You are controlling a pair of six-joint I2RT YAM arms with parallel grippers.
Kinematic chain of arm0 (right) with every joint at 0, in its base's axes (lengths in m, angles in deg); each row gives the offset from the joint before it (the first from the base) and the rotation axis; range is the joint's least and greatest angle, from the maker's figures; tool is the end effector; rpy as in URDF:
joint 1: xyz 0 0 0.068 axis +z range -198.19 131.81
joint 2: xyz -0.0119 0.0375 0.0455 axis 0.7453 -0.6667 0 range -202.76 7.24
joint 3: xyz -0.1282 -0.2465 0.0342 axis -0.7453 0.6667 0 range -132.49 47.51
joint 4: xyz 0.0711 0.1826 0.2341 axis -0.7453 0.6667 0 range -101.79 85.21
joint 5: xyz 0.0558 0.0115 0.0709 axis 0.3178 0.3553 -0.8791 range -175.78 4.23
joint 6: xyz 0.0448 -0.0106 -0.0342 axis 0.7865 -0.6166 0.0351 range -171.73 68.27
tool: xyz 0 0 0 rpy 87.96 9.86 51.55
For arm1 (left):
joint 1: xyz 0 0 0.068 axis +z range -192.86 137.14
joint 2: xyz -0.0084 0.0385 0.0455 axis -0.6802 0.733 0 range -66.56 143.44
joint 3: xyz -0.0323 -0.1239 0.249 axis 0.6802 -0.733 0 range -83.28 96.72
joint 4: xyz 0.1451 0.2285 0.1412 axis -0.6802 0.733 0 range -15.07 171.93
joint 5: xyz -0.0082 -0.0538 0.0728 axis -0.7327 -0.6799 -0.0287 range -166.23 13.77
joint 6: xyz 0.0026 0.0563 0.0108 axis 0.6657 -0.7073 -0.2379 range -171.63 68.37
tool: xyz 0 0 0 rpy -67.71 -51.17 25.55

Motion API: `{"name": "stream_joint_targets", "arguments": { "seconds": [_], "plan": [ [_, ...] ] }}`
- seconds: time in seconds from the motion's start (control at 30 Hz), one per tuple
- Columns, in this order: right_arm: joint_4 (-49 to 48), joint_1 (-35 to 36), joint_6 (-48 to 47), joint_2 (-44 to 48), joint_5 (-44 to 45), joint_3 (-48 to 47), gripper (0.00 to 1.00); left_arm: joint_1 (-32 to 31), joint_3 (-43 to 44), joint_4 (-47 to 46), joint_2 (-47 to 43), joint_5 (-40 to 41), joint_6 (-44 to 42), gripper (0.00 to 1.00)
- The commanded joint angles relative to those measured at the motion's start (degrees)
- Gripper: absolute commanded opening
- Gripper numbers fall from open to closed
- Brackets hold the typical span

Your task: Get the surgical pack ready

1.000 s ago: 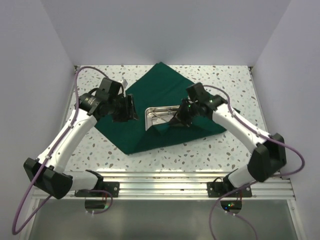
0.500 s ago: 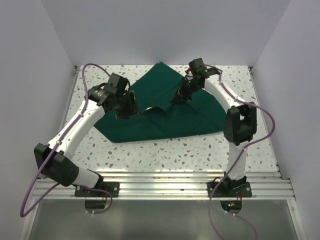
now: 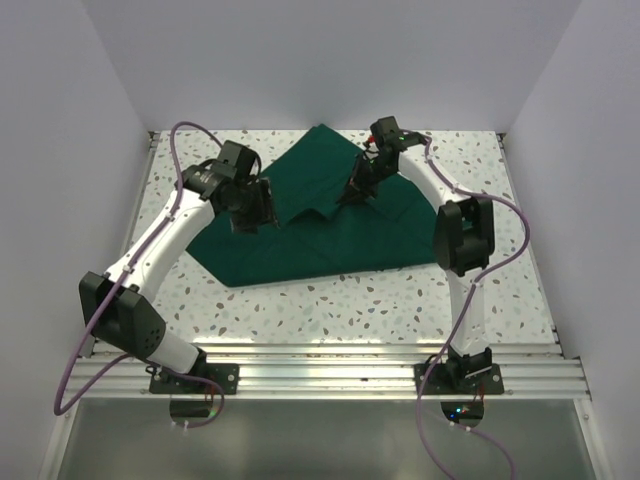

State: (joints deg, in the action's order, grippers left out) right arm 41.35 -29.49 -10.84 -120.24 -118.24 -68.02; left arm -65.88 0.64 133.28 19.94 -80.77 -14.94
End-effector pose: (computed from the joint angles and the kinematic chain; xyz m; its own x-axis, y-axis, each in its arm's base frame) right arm 0.4933 0.1898 0.2290 -0.9667 0.2560 0.0004 0.1962 0.7397 0.6437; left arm 0.3235 -0.1409 0.3310 -0.8991 -0.2652 -0.3483 -0.1398 0.9279 -0.3457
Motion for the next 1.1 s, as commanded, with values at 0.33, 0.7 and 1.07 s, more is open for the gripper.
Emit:
{"name": "stream_joint_targets", "arguments": {
  "seconds": [0.33,0.7,1.07],
  "plan": [
    [0.9,-2.3,0.6,-5.2,1.4,-7.7,0.08,2.3,2.0,-1.2,0.6,-2.0,-2.0,0.59],
    [3.5,-2.2,-4.3,-4.3,3.1,-8.7,0.55,2.4,0.9,-2.0,1.1,-2.7,-1.3,0.59],
    [4.9,-0.7,-9.0,-3.8,6.1,-12.1,0.49,2.4,-0.1,-4.0,2.6,-4.5,-0.4,0.59]
  ]
}}
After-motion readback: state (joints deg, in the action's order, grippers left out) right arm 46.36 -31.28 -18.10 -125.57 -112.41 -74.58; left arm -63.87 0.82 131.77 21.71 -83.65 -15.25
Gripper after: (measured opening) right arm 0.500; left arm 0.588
